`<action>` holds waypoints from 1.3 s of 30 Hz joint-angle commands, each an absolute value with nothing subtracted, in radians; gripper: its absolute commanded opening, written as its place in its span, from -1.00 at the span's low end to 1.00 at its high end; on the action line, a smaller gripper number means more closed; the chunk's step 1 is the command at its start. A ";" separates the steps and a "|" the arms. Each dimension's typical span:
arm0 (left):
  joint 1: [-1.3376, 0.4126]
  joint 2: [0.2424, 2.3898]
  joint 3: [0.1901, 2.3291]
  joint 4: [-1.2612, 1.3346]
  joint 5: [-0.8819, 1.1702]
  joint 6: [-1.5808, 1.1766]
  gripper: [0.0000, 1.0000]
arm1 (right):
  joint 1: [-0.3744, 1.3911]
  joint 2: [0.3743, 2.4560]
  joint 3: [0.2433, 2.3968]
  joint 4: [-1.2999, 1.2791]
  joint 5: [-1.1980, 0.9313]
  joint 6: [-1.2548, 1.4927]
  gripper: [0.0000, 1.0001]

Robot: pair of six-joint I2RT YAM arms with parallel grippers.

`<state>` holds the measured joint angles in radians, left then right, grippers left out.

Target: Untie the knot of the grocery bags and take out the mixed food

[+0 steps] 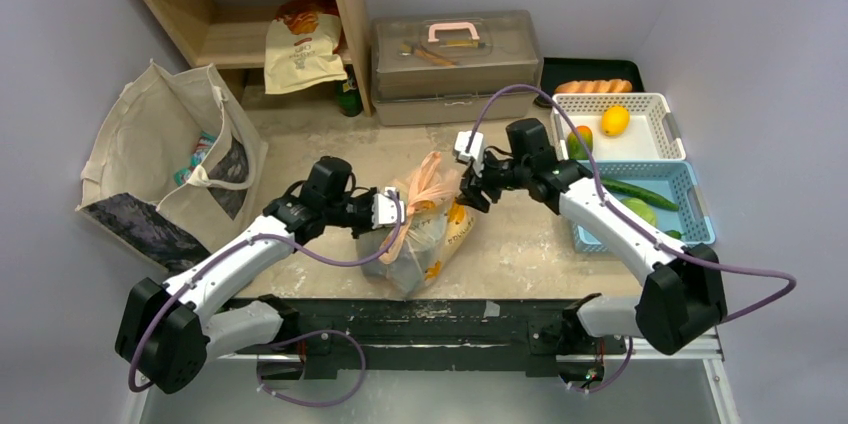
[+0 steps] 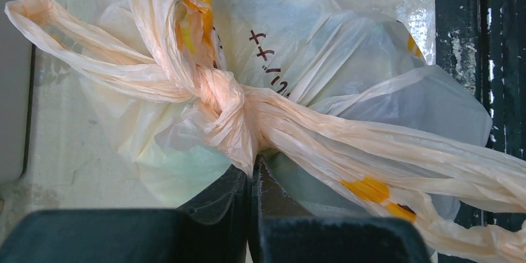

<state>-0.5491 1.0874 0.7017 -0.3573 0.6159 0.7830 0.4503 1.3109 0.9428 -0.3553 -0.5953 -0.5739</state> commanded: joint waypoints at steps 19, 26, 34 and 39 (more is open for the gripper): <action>-0.568 1.096 0.764 -0.338 0.582 0.793 -1.00 | 0.660 1.501 1.146 -0.260 -0.443 -0.507 -0.71; -0.564 0.994 0.679 -0.377 0.539 0.824 -1.00 | 0.563 1.322 1.023 -0.213 -0.289 -0.447 -1.00; -0.557 0.899 0.579 -0.402 0.507 0.823 -1.00 | 0.510 1.192 0.919 -0.084 -0.206 -0.253 -1.00; -0.551 0.882 0.590 -0.414 0.480 0.785 -1.00 | 0.502 1.171 0.927 -0.035 -0.170 -0.170 -1.00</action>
